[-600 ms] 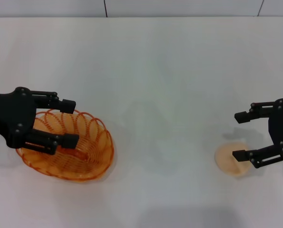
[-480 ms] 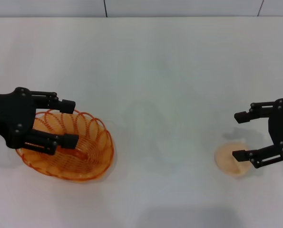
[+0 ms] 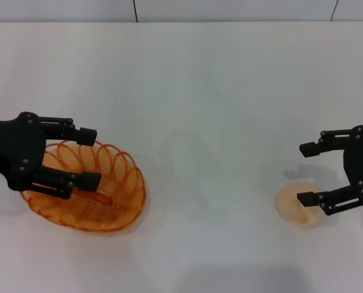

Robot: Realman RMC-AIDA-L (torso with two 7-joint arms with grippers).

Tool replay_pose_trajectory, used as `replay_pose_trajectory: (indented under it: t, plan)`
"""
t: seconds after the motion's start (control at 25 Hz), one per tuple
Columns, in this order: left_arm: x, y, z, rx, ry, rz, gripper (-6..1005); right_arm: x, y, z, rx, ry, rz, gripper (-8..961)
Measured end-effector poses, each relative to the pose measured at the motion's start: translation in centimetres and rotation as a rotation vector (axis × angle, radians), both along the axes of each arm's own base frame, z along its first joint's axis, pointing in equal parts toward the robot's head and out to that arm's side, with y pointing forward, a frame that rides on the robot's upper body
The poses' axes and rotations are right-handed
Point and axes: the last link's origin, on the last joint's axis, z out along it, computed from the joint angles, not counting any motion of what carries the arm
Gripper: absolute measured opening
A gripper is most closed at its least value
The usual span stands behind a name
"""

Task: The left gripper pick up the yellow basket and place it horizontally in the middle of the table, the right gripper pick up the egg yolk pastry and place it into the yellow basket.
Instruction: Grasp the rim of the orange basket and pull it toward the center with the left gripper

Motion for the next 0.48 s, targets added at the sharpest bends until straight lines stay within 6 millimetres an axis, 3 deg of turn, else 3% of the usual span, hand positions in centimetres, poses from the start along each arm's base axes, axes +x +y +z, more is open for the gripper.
replay_pose_trajectory:
  t: [0.48]
  plan:
    - [-1.3, 0.2, 1.4, 0.041, 0.037, 0.078, 873, -0.1, 0.3, 0.0, 0.016, 0.004, 0.001, 856]
